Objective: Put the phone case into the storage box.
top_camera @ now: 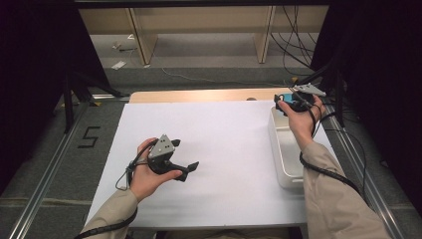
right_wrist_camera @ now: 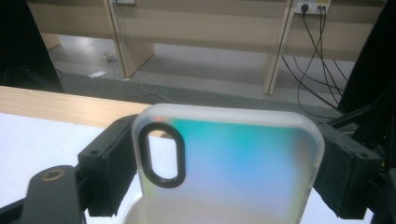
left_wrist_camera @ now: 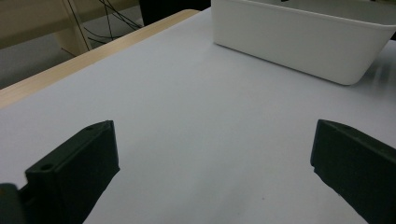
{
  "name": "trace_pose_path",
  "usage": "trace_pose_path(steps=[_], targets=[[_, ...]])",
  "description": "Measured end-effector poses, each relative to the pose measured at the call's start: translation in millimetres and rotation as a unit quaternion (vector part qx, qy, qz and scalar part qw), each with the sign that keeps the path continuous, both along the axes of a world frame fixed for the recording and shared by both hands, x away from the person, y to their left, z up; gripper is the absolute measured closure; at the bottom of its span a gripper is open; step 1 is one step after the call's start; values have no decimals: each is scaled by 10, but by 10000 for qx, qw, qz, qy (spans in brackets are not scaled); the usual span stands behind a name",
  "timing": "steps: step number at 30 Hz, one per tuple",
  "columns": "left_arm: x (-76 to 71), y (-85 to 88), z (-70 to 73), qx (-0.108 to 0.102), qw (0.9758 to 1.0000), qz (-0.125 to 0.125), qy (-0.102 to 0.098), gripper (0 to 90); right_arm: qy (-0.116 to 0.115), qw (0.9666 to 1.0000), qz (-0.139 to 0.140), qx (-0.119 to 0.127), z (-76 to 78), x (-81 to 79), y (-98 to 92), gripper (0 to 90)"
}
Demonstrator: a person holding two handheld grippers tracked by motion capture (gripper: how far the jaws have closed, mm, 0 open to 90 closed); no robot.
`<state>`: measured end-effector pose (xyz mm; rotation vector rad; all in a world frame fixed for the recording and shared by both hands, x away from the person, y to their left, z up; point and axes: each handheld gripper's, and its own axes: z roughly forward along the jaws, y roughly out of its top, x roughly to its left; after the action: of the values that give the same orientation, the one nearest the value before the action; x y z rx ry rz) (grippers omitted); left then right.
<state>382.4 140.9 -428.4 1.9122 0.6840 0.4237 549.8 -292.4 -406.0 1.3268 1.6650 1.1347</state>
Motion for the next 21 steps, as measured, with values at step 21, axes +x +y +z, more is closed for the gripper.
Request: trace_pose_path(steps=[21], targets=[[-3,2,2,6,10000,-4,-6,4,209,9998,11,-76,-110,24,40,181]])
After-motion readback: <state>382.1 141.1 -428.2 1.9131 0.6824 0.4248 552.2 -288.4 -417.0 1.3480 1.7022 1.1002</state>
